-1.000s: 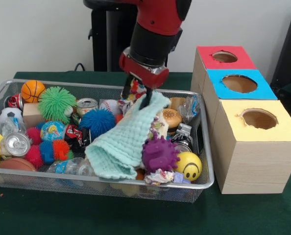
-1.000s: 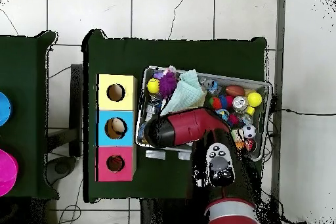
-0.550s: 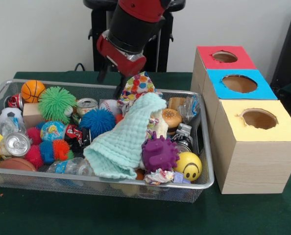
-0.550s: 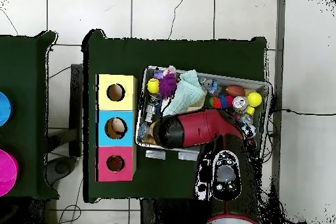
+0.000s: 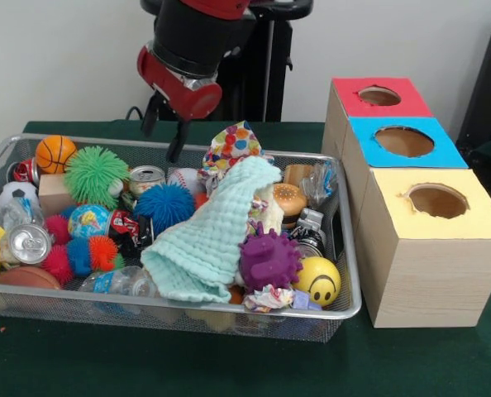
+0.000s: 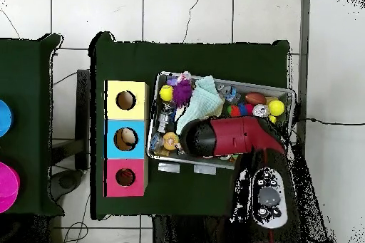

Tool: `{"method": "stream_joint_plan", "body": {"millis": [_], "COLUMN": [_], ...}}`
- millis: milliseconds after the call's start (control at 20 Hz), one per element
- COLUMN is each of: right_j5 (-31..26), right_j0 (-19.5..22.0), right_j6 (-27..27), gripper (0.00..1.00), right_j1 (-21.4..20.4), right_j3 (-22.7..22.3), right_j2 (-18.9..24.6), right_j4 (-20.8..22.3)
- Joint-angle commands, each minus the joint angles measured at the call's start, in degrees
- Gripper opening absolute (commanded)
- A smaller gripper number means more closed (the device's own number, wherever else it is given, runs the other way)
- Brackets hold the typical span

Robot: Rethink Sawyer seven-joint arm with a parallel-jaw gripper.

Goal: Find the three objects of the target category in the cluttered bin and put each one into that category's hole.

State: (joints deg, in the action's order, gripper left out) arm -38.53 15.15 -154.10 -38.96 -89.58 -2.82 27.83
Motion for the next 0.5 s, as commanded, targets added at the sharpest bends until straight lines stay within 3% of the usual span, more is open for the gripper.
{"method": "stream_joint_plan", "body": {"millis": [50, 300, 500], "right_j5": [-1.5, -0.5, 3.7], "right_j0": [2.7, 4.5, 5.5], "right_j6": [6.9, 10.4, 12.9], "gripper": [1.0, 1.0, 1.0], "right_j1": [-5.0, -6.9, -6.0], "right_j3": [-0.8, 1.2, 4.2], "right_j2": [9.3, 13.1, 15.3], "right_j4": [-6.5, -7.7, -4.5]}}
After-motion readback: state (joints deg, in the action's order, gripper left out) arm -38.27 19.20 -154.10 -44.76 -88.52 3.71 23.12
